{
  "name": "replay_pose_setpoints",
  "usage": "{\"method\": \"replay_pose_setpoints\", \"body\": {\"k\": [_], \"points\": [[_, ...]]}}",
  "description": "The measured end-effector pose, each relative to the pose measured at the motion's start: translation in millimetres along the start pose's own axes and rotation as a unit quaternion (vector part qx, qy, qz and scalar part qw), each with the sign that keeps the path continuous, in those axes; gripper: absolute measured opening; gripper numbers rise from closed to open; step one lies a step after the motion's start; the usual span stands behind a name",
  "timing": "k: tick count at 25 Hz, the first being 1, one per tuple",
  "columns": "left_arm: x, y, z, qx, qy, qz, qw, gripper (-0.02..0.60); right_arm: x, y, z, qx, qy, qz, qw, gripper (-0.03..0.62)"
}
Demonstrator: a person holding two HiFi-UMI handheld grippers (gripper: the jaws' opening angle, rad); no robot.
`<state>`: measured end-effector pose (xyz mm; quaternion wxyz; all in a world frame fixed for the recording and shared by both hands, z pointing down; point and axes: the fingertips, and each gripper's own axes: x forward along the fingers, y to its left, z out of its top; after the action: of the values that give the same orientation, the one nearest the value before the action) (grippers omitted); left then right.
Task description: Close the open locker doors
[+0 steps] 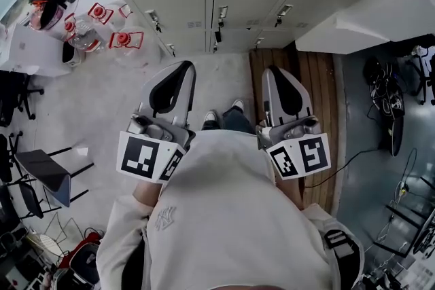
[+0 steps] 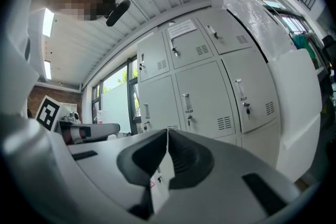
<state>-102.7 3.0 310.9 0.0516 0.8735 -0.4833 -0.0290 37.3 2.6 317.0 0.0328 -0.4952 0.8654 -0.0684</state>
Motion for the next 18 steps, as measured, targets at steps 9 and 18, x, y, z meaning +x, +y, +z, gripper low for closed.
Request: {"method": "replay_pose_setpoints", "body": {"k": [9, 18], "points": [[-9, 8, -9, -0.011, 0.010, 0.009, 0.9999, 0.007, 3, 12, -9, -0.009, 0.017, 0.006, 1.000, 0.015], [3, 1, -14, -0.016, 0.013, -0.002, 0.9998, 0.008, 5, 7, -14, -0.016, 0.027, 0.012, 0.999, 0.015]]}}
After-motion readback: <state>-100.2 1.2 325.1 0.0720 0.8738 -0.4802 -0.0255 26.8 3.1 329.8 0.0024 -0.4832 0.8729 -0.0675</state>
